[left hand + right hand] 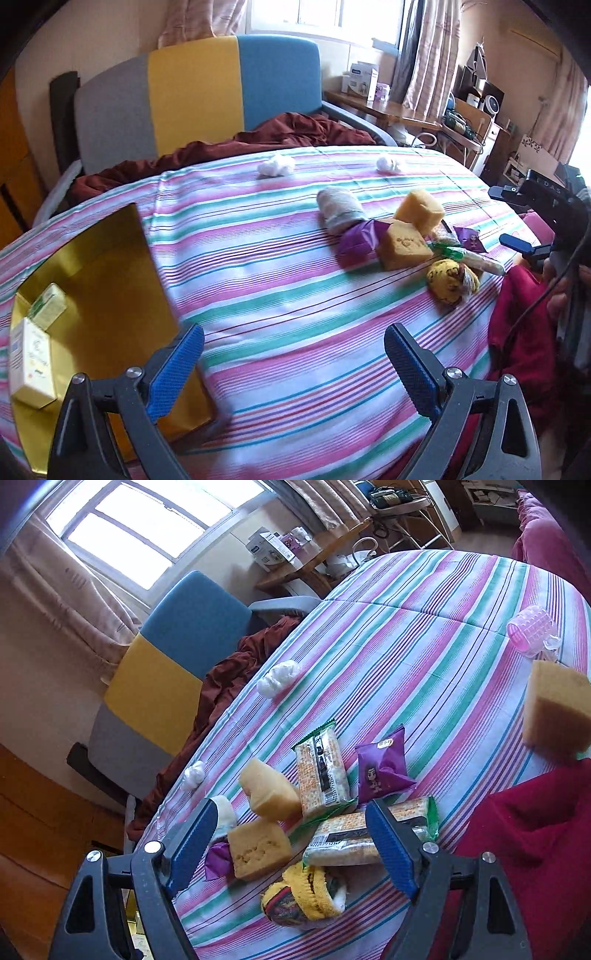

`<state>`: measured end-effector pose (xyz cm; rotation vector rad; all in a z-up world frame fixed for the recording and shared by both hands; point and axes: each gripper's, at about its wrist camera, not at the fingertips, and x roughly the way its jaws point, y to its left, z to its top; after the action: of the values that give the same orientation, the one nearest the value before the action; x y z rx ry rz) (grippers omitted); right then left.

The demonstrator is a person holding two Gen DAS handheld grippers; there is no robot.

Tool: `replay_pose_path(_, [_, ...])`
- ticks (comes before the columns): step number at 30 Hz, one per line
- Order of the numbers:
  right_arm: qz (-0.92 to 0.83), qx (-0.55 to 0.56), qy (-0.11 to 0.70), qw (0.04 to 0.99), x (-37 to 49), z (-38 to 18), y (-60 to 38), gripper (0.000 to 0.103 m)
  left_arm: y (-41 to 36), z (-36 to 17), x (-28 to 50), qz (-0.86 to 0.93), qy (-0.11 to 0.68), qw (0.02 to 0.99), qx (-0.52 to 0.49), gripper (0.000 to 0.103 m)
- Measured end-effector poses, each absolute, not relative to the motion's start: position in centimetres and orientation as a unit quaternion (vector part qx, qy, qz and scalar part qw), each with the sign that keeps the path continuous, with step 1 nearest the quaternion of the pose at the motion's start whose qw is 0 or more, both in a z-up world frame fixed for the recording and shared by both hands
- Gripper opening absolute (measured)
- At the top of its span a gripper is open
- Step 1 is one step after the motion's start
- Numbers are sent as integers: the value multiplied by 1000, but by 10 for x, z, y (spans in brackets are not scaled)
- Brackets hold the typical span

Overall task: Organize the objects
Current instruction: 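Move both tools back to the items and grasp the purple packet with left tool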

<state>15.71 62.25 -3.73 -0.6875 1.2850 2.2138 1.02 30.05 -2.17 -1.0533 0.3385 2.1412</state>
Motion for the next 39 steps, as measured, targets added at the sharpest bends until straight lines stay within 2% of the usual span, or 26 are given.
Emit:
replay_pose_path(1, [809, -253, 471, 242, 157, -38, 623, 84, 307, -24, 7, 826, 129, 361, -415, 95])
replay_pose_path(5, [810, -254, 471, 238, 156, -38, 622, 84, 338, -35, -8, 806, 116, 373, -445, 75])
replay_pose_path(8, [811, -257, 472, 232, 155, -39, 622, 84, 359, -44, -21, 789, 102, 381, -470, 70])
replay_pose_path(13, [812, -257, 474, 224, 154, -39, 623, 84, 384, -51, -43, 779, 90, 387, -485, 70])
replay_pose_path(16, [813, -257, 475, 217, 153, -40, 624, 84, 398, -59, -59, 770, 67, 387, -503, 74])
replay_pose_path(18, [813, -257, 476, 215, 153, -40, 624, 84, 405, -64, -69, 762, 42, 392, -514, 80])
replay_pose_path(23, [812, -257, 481, 210, 152, -41, 625, 84, 429, -80, -83, 763, 47, 394, -511, 82])
replay_pose_path(25, [812, -258, 481, 208, 152, -41, 625, 84, 439, -87, -84, 765, 58, 399, -502, 92])
replay_pose_path(26, [812, -258, 481, 208, 152, -41, 625, 84, 443, -92, -85, 768, 66, 394, -501, 101])
replay_pose_path(27, [812, -258, 481, 208, 152, -41, 625, 84, 444, -97, -88, 769, 66, 391, -501, 103])
replay_pose_path(32, [810, -258, 482, 212, 151, -41, 625, 84, 445, -98, -94, 763, 69, 403, -501, 103])
replay_pose_path(35, [809, -259, 481, 215, 151, -42, 625, 84, 446, -99, -93, 764, 82, 398, -502, 99])
replay_pose_path(37, [809, -259, 482, 216, 151, -42, 625, 84, 447, -99, -89, 773, 99, 384, -496, 91])
replay_pose_path(39, [808, -259, 483, 217, 152, -42, 625, 84, 449, -100, -83, 784, 128, 370, -482, 78])
